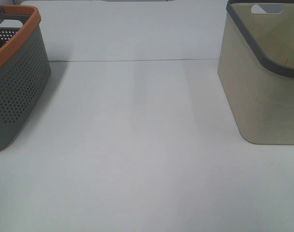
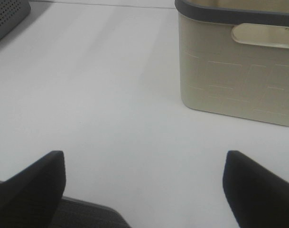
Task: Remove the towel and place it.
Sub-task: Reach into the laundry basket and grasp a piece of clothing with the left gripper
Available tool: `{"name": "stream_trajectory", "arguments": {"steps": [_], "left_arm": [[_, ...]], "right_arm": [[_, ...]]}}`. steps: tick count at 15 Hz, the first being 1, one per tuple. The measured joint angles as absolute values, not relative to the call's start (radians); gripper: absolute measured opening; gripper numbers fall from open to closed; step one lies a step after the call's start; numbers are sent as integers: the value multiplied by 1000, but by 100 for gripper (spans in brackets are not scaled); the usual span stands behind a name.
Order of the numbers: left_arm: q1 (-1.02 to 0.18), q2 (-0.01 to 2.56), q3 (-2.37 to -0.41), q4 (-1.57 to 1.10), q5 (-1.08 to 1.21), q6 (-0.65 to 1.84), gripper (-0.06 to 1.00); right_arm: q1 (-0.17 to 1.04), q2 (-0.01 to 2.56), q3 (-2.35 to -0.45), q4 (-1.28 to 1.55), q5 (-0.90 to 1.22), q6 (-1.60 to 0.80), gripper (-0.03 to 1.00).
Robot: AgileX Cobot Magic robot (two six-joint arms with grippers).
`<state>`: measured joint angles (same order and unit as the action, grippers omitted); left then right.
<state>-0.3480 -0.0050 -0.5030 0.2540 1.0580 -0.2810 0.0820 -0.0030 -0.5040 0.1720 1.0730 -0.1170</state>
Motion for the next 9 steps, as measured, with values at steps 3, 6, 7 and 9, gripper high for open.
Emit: {"name": "stream_trajectory", "arguments": {"steps": [3,6,7,9], "left_arm": [[-348,-5,-503,254,1058,-281,69],[-348,-5,-503,254,1058,-281,69],[-348,-5,-503,254,1058,-281,69],[-348,-5,-503,254,1058,-281,69]], "right_arm": [[82,-3,-504,172,1073,-117,88],[82,-3,-504,172,1073,-117,88],[82,-3,-504,172,1073,-117,88],[82,-3,-504,172,1073,-117,88]]}}
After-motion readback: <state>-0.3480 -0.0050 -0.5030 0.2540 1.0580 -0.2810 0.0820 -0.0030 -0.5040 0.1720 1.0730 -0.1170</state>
